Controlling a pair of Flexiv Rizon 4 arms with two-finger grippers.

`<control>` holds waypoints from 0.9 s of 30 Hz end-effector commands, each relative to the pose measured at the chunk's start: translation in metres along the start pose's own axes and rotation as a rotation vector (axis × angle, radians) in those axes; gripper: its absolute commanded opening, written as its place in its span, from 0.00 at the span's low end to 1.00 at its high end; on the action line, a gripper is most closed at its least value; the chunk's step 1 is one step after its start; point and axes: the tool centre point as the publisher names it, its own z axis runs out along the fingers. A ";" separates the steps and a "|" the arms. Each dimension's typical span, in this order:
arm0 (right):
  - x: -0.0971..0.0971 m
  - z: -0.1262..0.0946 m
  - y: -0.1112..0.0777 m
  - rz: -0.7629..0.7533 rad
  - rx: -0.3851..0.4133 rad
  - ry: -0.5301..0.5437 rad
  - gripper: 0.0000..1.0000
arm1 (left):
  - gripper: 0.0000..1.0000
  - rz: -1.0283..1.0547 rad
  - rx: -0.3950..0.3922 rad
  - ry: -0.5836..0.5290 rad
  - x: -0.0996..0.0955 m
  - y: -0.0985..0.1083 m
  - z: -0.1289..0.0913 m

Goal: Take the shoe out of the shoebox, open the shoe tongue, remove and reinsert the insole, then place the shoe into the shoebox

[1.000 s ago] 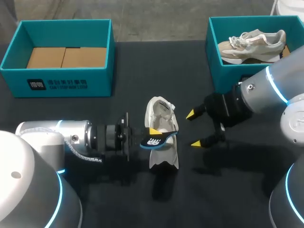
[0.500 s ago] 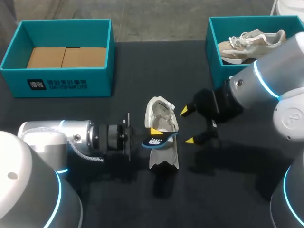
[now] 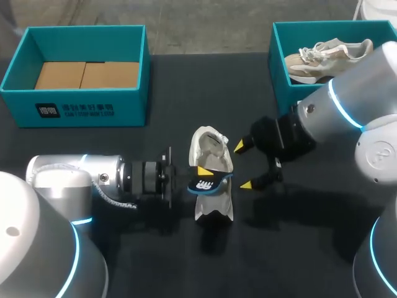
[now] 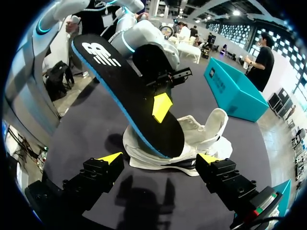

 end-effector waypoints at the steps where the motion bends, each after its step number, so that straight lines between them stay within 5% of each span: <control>1: 0.003 0.002 0.001 0.003 0.002 -0.007 1.00 | 0.00 0.001 -0.002 0.004 0.000 0.006 0.002; 25: 0.010 0.001 0.000 0.017 0.003 -0.011 1.00 | 0.00 -0.015 -0.051 0.019 -0.001 0.024 0.000; 27: 0.010 0.001 0.000 0.016 0.002 -0.012 1.00 | 0.20 -0.012 -0.044 0.016 -0.003 0.021 0.000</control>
